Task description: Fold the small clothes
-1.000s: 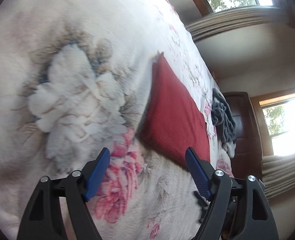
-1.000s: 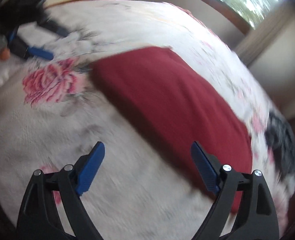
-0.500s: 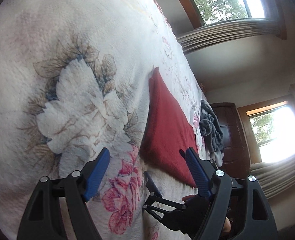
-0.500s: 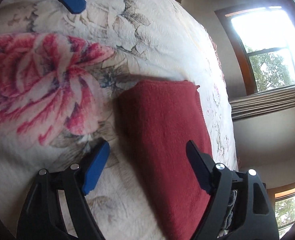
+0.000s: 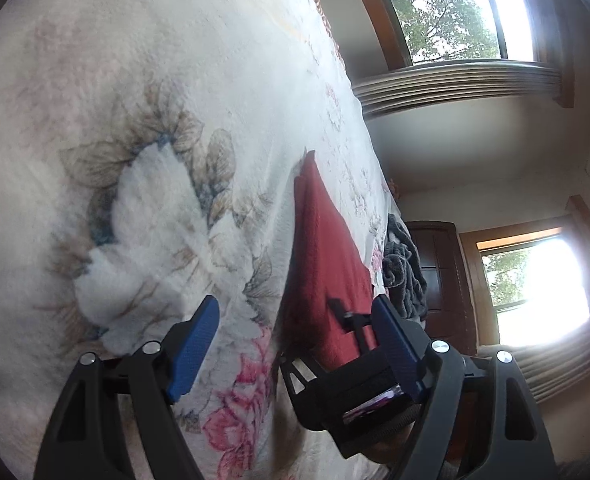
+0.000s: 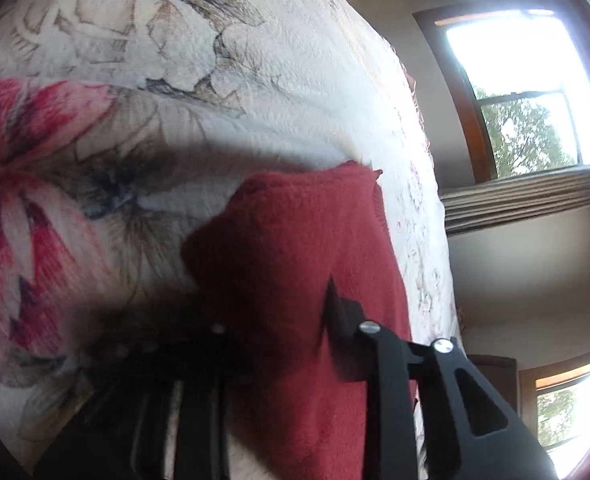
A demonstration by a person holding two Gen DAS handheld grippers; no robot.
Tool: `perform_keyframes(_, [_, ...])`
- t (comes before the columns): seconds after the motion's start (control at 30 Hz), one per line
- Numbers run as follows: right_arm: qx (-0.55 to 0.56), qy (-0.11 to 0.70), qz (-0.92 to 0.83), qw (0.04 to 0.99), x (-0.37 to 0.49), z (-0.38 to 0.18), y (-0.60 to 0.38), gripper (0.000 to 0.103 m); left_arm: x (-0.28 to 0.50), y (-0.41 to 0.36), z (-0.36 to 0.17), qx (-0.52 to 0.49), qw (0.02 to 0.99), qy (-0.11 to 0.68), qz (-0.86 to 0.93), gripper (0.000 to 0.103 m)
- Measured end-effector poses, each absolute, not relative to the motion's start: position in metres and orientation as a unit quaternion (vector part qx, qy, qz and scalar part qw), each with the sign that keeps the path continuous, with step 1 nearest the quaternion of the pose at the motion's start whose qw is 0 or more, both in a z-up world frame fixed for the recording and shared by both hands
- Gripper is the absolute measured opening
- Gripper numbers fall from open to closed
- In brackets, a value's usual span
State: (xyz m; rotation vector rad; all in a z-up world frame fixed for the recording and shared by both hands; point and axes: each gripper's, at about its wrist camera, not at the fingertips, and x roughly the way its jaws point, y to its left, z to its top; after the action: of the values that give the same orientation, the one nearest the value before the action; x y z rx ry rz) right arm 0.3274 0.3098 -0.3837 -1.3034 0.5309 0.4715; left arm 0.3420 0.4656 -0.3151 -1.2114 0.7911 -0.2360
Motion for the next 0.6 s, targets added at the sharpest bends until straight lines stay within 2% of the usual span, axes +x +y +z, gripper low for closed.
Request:
perform_keyframes(0.2, [-0.539, 0.253, 0.22, 0.772, 0.346, -0.352, 0.302, 0.017, 0.418, 0.469, -0.315, -0.584, 0.691, 0.387, -0.178, 0.084])
perform_keyframes(0.4, [-0.504, 0.265, 0.219, 0.792, 0.366, -0.325, 0.297, 0.017, 0.531, 0.448, -0.331, -0.564, 0.64, 0.473, -0.222, 0.085])
perform_keyframes(0.6, [-0.478, 0.272, 0.219, 0.806, 0.374, -0.312, 0.29, 0.017, 0.593, 0.42, -0.355, -0.524, 0.628, 0.541, -0.197, 0.085])
